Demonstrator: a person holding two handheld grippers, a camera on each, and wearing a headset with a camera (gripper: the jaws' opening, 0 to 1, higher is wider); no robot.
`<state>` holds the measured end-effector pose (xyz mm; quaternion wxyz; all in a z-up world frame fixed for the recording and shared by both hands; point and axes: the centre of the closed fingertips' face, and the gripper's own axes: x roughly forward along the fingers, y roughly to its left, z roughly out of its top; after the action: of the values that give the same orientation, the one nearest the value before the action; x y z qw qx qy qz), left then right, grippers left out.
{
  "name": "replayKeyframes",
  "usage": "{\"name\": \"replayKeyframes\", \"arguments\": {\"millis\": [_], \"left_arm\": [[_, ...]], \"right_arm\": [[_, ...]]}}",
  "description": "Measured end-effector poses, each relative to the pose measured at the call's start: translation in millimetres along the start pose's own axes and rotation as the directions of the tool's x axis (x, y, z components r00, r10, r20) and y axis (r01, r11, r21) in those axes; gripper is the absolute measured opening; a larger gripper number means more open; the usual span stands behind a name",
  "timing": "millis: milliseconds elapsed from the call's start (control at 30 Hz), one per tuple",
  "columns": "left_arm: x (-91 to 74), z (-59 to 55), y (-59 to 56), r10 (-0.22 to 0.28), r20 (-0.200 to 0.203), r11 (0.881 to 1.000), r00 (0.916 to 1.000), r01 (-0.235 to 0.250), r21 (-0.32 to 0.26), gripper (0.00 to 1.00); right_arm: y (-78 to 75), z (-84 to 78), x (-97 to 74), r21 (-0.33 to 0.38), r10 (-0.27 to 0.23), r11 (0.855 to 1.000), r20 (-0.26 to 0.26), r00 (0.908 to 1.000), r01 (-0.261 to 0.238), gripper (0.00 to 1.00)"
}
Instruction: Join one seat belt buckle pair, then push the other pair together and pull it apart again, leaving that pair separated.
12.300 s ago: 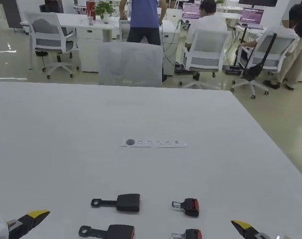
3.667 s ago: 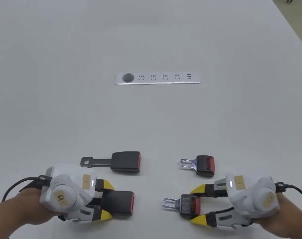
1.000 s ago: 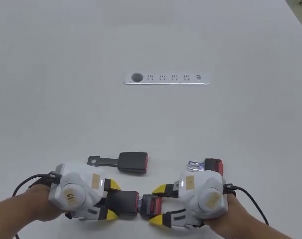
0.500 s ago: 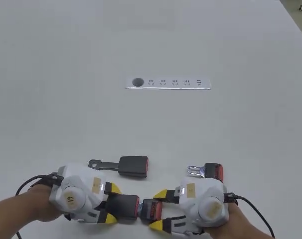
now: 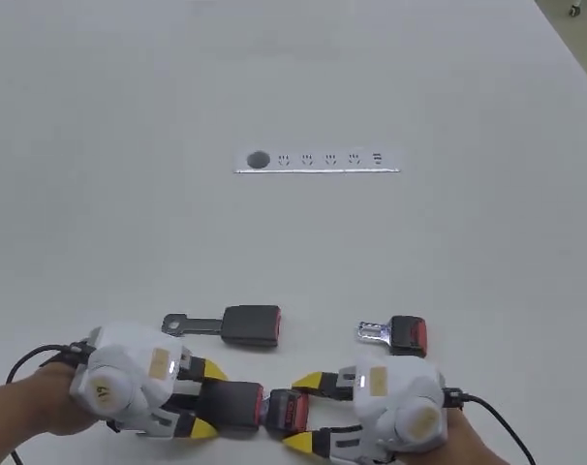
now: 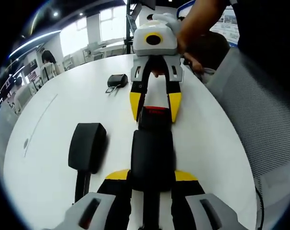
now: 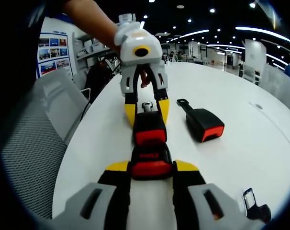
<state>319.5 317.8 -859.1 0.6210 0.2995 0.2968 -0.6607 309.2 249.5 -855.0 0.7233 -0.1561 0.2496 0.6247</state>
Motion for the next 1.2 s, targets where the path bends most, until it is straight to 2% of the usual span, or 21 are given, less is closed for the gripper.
{"name": "replayKeyframes", "arguments": {"millis": [300,1200], "left_arm": [[-0.7,0.4,0.3,-0.003,0.016,1.0,0.9999,0.003,0.003,0.32],[-0.5,0.4,0.4,-0.014,0.023,1.0,0.9996,0.013,0.015,0.32]], "right_arm": [[-0.4,0.7,-0.4,0.012,-0.006,1.0,0.031,0.9995,0.005,0.33],[-1.0,0.9,-1.0,0.026,-0.012,1.0,0.061,0.9981,0.01,0.32]]}}
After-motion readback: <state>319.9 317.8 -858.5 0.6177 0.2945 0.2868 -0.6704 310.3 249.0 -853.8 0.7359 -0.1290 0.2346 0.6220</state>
